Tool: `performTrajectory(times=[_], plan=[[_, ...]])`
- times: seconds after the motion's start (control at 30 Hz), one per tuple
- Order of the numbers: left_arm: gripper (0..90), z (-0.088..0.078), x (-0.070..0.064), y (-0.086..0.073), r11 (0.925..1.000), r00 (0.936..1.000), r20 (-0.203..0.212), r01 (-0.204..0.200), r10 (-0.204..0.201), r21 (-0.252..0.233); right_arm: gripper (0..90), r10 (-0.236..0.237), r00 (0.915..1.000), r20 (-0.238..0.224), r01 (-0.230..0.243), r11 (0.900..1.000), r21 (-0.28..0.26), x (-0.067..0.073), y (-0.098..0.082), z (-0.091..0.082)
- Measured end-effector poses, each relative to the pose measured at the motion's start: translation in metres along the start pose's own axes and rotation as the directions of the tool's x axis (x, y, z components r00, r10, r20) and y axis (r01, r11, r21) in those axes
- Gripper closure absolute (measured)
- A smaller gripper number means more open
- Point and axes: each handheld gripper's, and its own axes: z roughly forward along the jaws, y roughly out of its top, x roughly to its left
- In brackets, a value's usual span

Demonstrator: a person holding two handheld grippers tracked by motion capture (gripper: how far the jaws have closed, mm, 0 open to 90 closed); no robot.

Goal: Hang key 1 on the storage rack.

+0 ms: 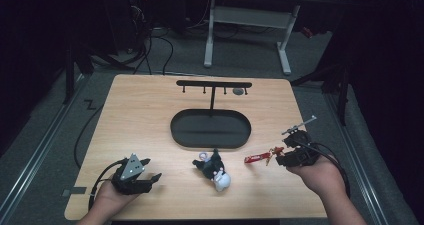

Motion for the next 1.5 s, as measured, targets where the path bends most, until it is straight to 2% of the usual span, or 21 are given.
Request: performTrajectory(times=[0.23, 0.53, 0.77, 1.0, 1.17, 1.5], plan=[[34.8, 0.0, 0.0, -0.001, 1.0, 1.0, -0.004, 0.002, -0.002, -0.009, 66.9, -0.004, 1.0, 0.008, 0.004, 1.0, -0.022, 0.002, 0.007, -0.015], [34.9, -0.002, -0.001, 0.0, 0.9996, 0.9999, -0.009, -0.014, 0.014, -0.026, 66.8, -0.025, 0.9992, 0.031, 0.026, 0.998, -0.05, 0.007, 0.02, -0.031], [34.7, -0.004, 0.0, 0.001, 0.9994, 0.9999, -0.003, -0.015, 0.015, -0.033, 66.9, -0.031, 0.9991, 0.028, 0.032, 0.998, -0.061, 0.008, 0.028, -0.032], [31.0, -0.009, 0.001, 0.002, 0.998, 0.9998, 0.014, -0.013, 0.013, -0.062, 66.9, -0.024, 0.9994, 0.026, 0.025, 0.998, -0.062, 0.009, 0.039, -0.028], [29.6, -0.008, 0.0, 0.001, 0.9981, 0.9998, 0.016, -0.009, 0.01, -0.06, 66.9, -0.008, 0.9999, 0.013, 0.009, 0.998, -0.061, 0.006, 0.048, -0.025], [29.0, -0.008, 0.0, 0.001, 0.9982, 1.0, 0.007, -0.004, 0.005, -0.059, 66.9, -0.001, 0.9995, 0.032, 0.004, 0.997, -0.079, 0.002, 0.071, -0.028]])
